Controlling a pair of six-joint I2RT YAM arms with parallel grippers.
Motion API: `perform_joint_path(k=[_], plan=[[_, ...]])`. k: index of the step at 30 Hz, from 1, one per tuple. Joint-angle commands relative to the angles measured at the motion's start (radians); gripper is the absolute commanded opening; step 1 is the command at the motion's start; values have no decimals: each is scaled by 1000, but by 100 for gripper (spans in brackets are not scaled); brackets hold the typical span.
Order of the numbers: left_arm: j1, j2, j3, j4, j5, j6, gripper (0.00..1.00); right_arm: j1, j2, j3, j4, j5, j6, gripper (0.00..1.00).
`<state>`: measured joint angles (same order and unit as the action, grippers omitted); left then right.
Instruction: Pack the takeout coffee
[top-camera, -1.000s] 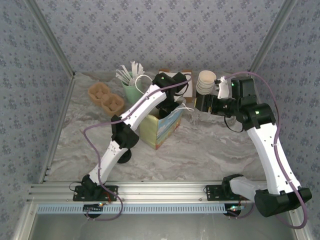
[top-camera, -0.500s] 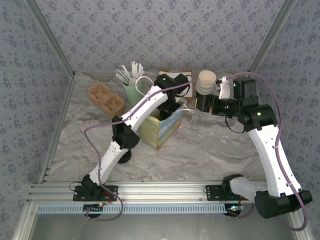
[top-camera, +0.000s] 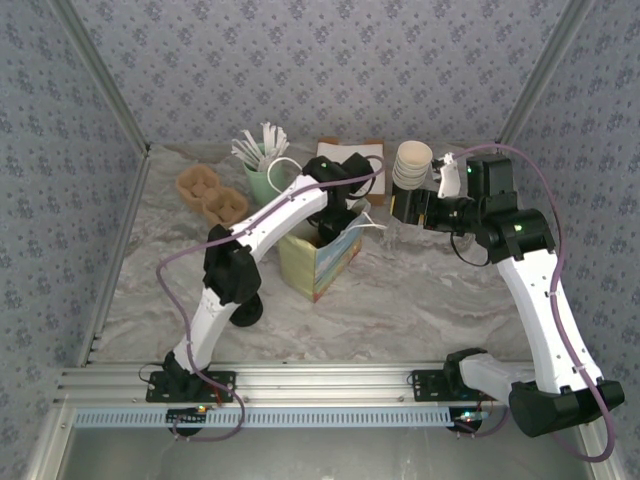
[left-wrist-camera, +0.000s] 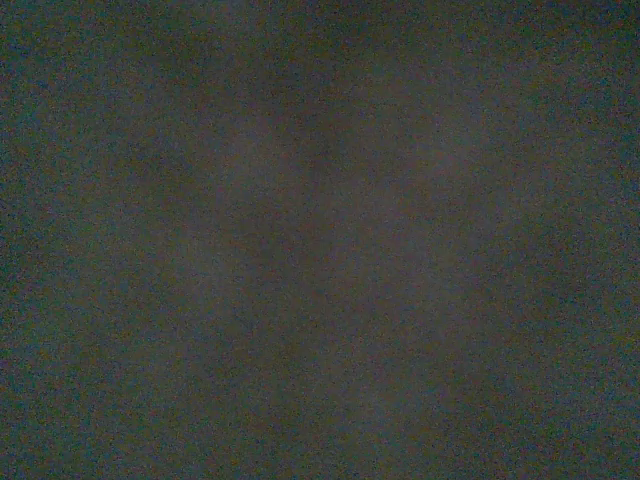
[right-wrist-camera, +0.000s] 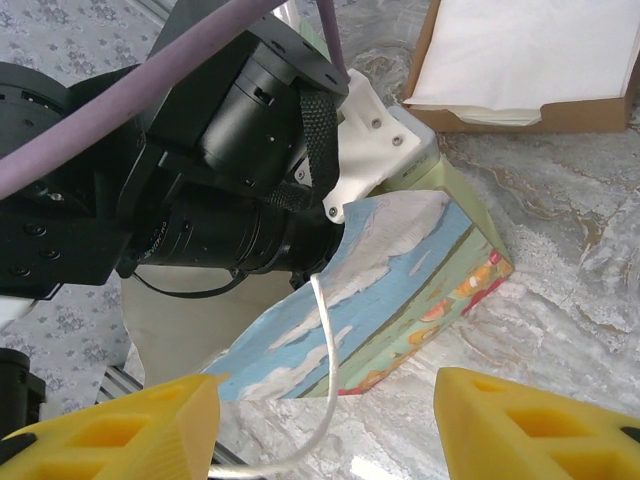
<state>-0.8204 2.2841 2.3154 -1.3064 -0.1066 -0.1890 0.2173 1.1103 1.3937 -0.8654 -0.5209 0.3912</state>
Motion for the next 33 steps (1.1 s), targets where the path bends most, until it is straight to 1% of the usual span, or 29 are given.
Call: perform_joint_path(k=[1, 11, 22, 29, 33], plan=[[13, 32, -78, -11, 33, -22, 37, -6, -8, -1, 10, -28, 0, 61], [13, 40, -110, 24, 40, -24, 37, -6, -12, -8, 5, -24, 2, 61], [4, 3, -246, 114, 52, -41, 37, -6, -23, -34, 9, -27, 6, 61], [0, 6, -271, 132, 59, -46, 37, -6, -24, -33, 13, -28, 9, 61], [-5, -7, -233, 105, 45, -44, 44, -4, -24, -32, 15, -28, 13, 61]])
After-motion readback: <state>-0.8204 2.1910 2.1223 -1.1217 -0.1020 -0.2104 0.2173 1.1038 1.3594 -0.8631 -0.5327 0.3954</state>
